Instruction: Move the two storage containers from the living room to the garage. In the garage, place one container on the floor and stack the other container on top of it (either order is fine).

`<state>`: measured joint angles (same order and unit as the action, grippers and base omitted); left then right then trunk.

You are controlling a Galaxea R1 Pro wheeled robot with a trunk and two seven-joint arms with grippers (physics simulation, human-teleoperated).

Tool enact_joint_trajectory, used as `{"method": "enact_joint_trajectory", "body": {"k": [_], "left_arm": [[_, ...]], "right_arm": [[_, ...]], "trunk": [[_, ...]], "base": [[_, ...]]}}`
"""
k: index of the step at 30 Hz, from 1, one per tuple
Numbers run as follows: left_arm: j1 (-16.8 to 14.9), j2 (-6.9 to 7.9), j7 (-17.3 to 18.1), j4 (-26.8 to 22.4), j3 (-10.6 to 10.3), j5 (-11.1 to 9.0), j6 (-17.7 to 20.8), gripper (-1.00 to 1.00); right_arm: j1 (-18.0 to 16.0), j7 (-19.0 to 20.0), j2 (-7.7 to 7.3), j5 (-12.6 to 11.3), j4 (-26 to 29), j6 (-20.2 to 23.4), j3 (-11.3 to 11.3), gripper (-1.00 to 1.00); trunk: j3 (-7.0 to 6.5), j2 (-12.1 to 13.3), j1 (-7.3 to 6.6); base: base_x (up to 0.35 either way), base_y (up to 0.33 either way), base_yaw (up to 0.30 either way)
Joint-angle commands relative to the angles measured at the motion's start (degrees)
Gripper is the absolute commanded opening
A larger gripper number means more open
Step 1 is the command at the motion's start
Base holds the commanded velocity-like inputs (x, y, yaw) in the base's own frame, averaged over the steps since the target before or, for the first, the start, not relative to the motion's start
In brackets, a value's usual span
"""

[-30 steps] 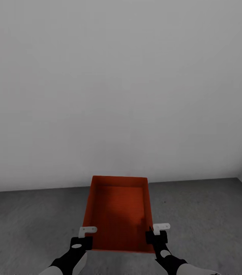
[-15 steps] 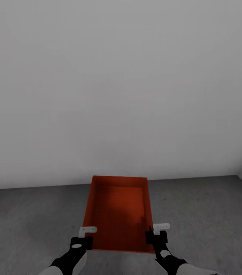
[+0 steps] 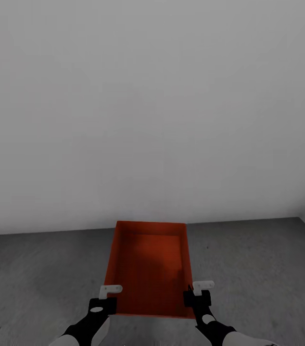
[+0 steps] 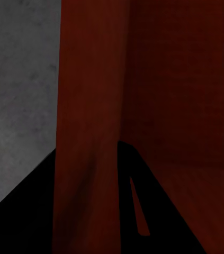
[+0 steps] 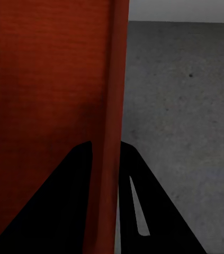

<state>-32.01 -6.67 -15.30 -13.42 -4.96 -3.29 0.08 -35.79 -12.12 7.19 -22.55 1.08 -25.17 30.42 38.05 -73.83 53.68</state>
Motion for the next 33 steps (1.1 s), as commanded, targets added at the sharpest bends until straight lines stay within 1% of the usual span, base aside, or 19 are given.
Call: {"method": "enact_joint_trajectory", "body": {"k": [1, 33], "left_arm": [[0.02, 0.07, -0.52, 0.21, -1.81, -1.63, 0.10, -1.00], [0.02, 0.07, -0.52, 0.15, -1.88, -1.63, 0.12, -1.00]], "right_arm": [[-0.07, -0.28, -0.60, 0.40, 0.15, -0.94, -1.15, -1.00], [-0.07, -0.28, -0.60, 0.31, 0.15, -0.94, -1.15, -1.00]], "trunk": [[0.14, -0.03, 0.00], [2.99, -0.03, 0.00]], "base": [[0.000, 0.000, 0.000], [0.000, 0.000, 0.000]]}}
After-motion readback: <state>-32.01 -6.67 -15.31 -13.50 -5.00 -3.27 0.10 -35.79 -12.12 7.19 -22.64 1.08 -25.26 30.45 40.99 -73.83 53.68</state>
